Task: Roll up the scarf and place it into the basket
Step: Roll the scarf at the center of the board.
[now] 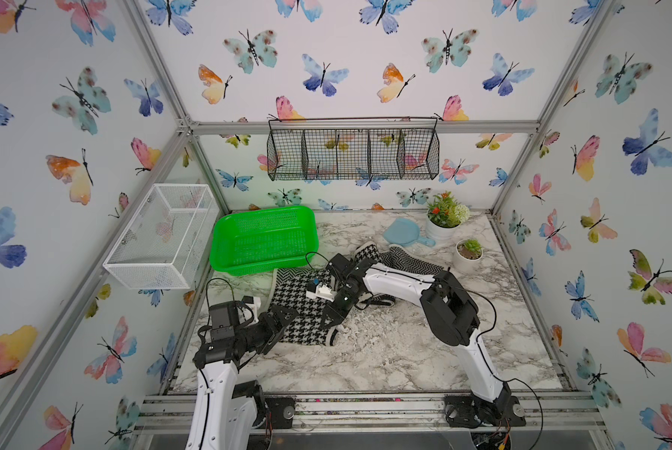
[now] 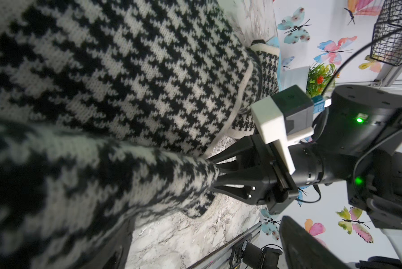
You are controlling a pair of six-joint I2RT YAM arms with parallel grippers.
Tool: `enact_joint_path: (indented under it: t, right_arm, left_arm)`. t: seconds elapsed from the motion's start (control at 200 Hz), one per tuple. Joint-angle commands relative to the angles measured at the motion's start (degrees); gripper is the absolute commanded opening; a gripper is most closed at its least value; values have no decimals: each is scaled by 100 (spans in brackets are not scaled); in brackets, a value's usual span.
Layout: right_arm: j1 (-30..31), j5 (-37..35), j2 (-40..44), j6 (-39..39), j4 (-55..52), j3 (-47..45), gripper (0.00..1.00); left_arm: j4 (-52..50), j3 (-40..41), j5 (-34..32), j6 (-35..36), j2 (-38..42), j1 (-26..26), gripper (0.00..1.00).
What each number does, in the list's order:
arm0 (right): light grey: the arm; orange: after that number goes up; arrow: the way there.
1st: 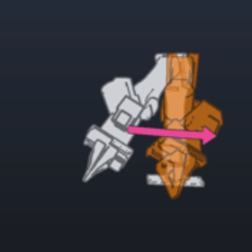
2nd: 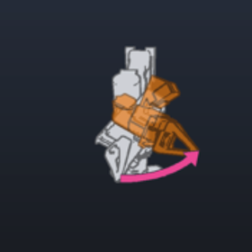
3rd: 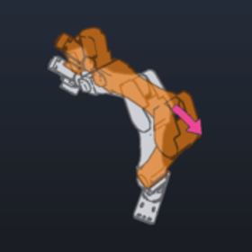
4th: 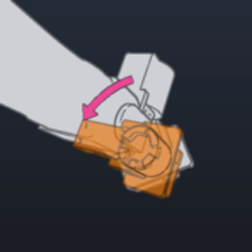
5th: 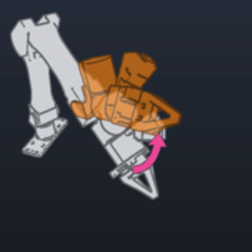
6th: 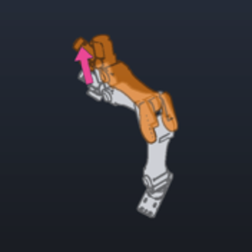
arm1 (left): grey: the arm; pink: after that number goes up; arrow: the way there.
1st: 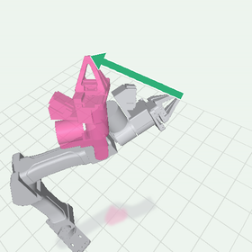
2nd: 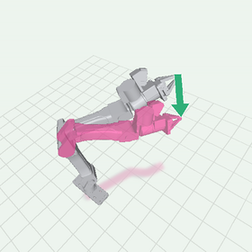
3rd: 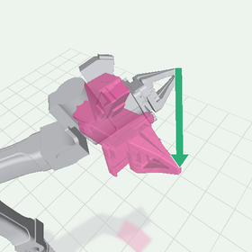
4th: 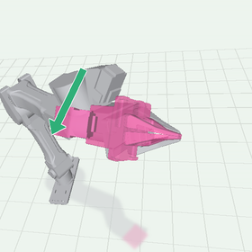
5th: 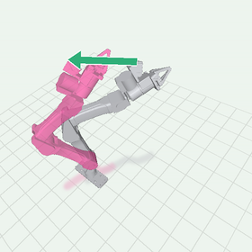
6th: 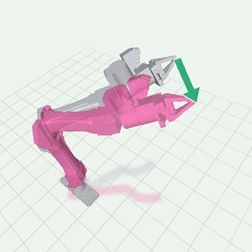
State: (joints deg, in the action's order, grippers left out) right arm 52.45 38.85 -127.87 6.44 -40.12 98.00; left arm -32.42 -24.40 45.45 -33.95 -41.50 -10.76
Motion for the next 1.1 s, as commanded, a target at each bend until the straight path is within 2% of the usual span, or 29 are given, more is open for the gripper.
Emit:
enact_joint_path:
  t: [0.0, 0.07, 0.24, 0.34, 0.435, 0.541, 0.631, 0.726, 0.846, 1.096]
  right_arm:
    - [-24, -687, 298, 9, -54, -195, 40]
    - [-24, -1026, 477, -23, 5, -376, 46]
    - [-24, -2068, 1034, -333, 369, -918, 51]
    - [39, -2451, 1497, -494, 748, -1352, 56]
    - [326, -3078, 2056, -530, 1205, -1783, 62]
    - [912, -3958, 2467, -415, 1603, -2109, 69]
    - [1541, -4967, 2476, -208, 1755, -2179, 77]
    - [1981, -5482, 2387, -105, 1892, -2148, 80]
    - [2218, -5868, 2200, 11, 2051, -2176, 82]
    - [2367, -6117, 1580, 125, 2187, -2215, 83]
  left_arm:
    - [831, 101, -309, -77, -372, 20, 98]
    - [1016, 97, -415, -67, -614, 20, 98]
    - [1503, 163, -549, -202, -1053, 15, 98]
    - [1738, 190, -540, -209, -1386, 13, 98]
    - [1865, 177, -548, -173, -1647, 13, 99]
    - [1974, 182, -503, -178, -1772, 13, 98]
    - [1994, 165, -497, -166, -1829, 15, 98]
    - [2011, 152, -486, -160, -1886, 15, 98]
    - [2019, 124, -458, -155, -1983, 15, 98]
    - [2047, 135, -409, -155, -2003, 14, 98]
